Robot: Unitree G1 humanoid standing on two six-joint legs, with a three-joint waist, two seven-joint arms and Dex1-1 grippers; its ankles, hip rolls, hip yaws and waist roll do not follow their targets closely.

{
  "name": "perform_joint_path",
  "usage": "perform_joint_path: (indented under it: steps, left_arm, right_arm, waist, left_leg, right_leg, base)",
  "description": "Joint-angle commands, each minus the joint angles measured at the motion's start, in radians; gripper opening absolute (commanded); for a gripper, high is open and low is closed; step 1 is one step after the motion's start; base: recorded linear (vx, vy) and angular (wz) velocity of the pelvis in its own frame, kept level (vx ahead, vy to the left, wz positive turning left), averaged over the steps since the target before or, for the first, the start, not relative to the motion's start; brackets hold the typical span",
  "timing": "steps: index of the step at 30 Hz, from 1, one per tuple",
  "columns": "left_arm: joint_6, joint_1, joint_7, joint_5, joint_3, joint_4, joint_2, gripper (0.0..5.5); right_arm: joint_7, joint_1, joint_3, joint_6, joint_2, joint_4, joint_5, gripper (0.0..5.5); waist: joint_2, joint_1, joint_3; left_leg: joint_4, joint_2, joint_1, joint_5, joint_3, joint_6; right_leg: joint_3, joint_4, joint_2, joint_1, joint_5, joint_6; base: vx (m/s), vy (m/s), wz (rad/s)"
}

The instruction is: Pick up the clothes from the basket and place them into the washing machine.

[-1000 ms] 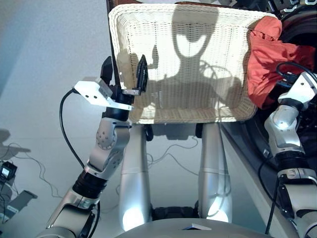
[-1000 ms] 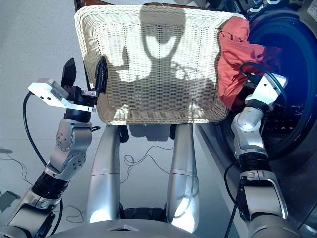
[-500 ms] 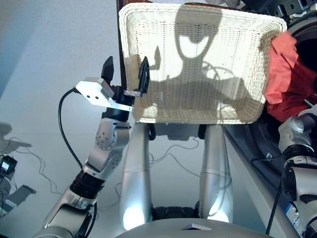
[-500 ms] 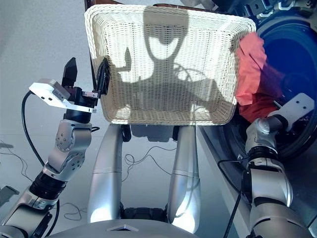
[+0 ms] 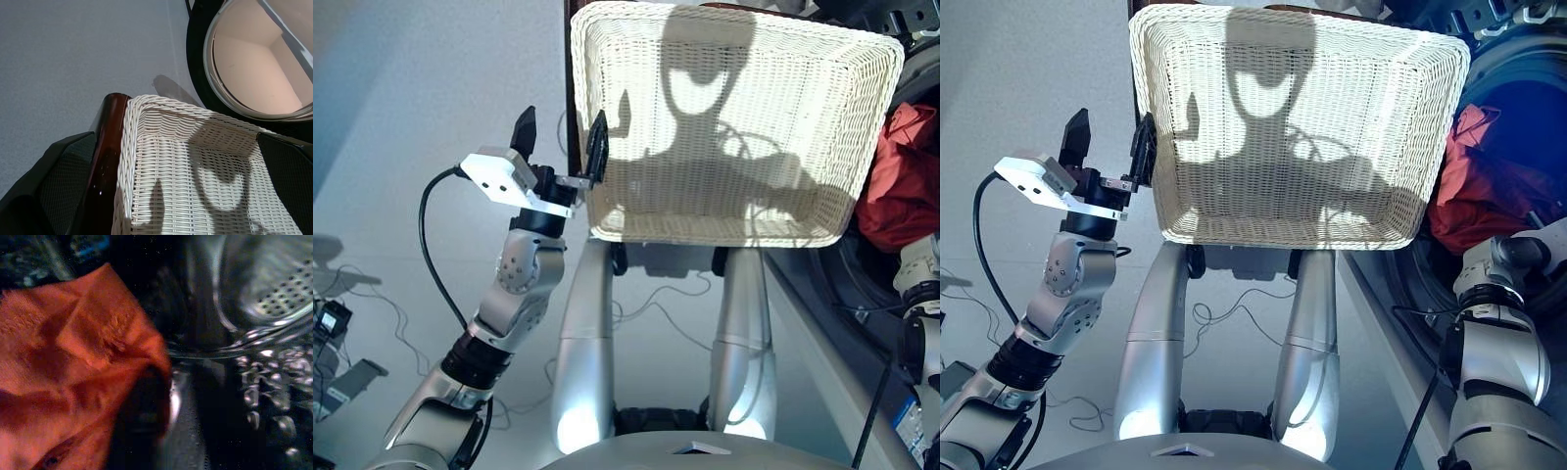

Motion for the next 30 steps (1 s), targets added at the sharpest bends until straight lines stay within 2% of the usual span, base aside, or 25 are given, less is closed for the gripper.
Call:
perform_joint_path:
  steps: [1,2,3,8,13,19,24,28,30]
  left_arm:
    - [-0.058,0.008,-0.002,0.008,0.020,-0.104,-0.043,5.50]
    - [-0.057,0.005,-0.002,0.008,0.021,-0.105,-0.046,5.50]
    - [-0.057,0.010,-0.002,0.008,0.021,-0.105,-0.046,5.50]
    - [-0.051,0.018,-0.001,0.020,0.030,-0.097,-0.060,5.50]
    - [-0.045,0.023,0.004,0.039,0.043,-0.088,-0.077,5.50]
    - [-0.039,0.039,-0.005,0.043,0.057,-0.084,-0.080,5.50]
    - [-0.035,0.053,-0.030,0.046,0.064,-0.092,-0.062,5.50]
    - [-0.034,0.067,-0.053,0.040,0.063,-0.078,-0.051,5.50]
    - [-0.033,0.081,-0.079,0.019,0.060,-0.060,-0.053,5.50]
  right_arm:
    - [0.035,0.031,0.071,-0.024,-0.132,-0.020,0.031,5.50]
    - [0.037,0.023,0.077,-0.027,-0.121,-0.031,0.025,5.50]
    - [0.034,0.027,0.080,-0.026,-0.118,-0.033,0.023,5.50]
    - [0.029,0.050,0.157,-0.050,-0.006,-0.239,-0.094,5.50]
    - [0.014,0.146,0.213,-0.074,0.129,-0.567,-0.241,5.50]
    - [0.060,0.246,0.262,-0.077,0.223,-0.789,-0.332,5.50]
    - [0.180,0.320,0.370,-0.074,0.218,-0.958,-0.406,5.50]
    - [0.285,0.346,0.441,-0.094,0.207,-1.029,-0.378,5.50]
    - [0.390,0.349,0.488,-0.106,0.194,-1.038,-0.301,5.50]
  waist:
    - [0.024,-0.021,-0.016]
    - [0.023,-0.022,-0.016]
    - [0.022,-0.023,-0.016]
    - [0.016,-0.028,-0.016]
    - [0.007,-0.037,-0.016]
    - [0.000,-0.046,-0.016]
    - [-0.006,-0.050,-0.016]
    - [-0.004,-0.052,-0.016]
    - [0.001,-0.050,-0.016]
  left_leg:
    - [0.060,0.039,0.025,-0.075,-0.041,-0.069]
    - [0.054,0.038,0.017,-0.063,-0.040,-0.067]
    - [0.059,0.039,0.025,-0.074,-0.040,-0.068]
    - [0.060,0.039,0.018,-0.070,-0.038,-0.065]
    - [0.052,0.041,0.017,-0.063,-0.034,-0.061]
    - [0.048,0.041,0.016,-0.058,-0.031,-0.059]
    - [0.044,0.042,0.017,-0.049,-0.031,-0.057]
    - [0.036,0.041,0.027,-0.041,-0.031,-0.059]
    - [0.029,0.042,0.041,-0.036,-0.030,-0.060]
  right_leg:
    - [-0.026,-0.082,0.021,0.048,0.082,-0.005]
    - [-0.025,-0.088,0.021,0.041,0.094,-0.005]
    - [-0.026,-0.083,0.021,0.048,0.083,-0.005]
    - [-0.023,-0.088,0.025,0.043,0.087,-0.007]
    - [-0.023,-0.094,0.027,0.042,0.091,-0.009]
    - [-0.021,-0.096,0.029,0.038,0.094,-0.010]
    - [-0.022,-0.096,0.032,0.038,0.099,-0.010]
    - [-0.023,-0.098,0.031,0.045,0.102,-0.009]
    - [-0.023,-0.097,0.029,0.057,0.104,-0.008]
  base:
    - [0.000,0.000,0.000]
    - [0.000,0.000,0.000]
    - [0.000,0.000,0.000]
    - [0.000,0.000,0.000]
    - [0.000,0.000,0.000]
    - [0.000,0.000,0.000]
    - [0.000,0.000,0.000]
    - [0.000,0.000,0.000]
    - [0.000,0.000,0.000]
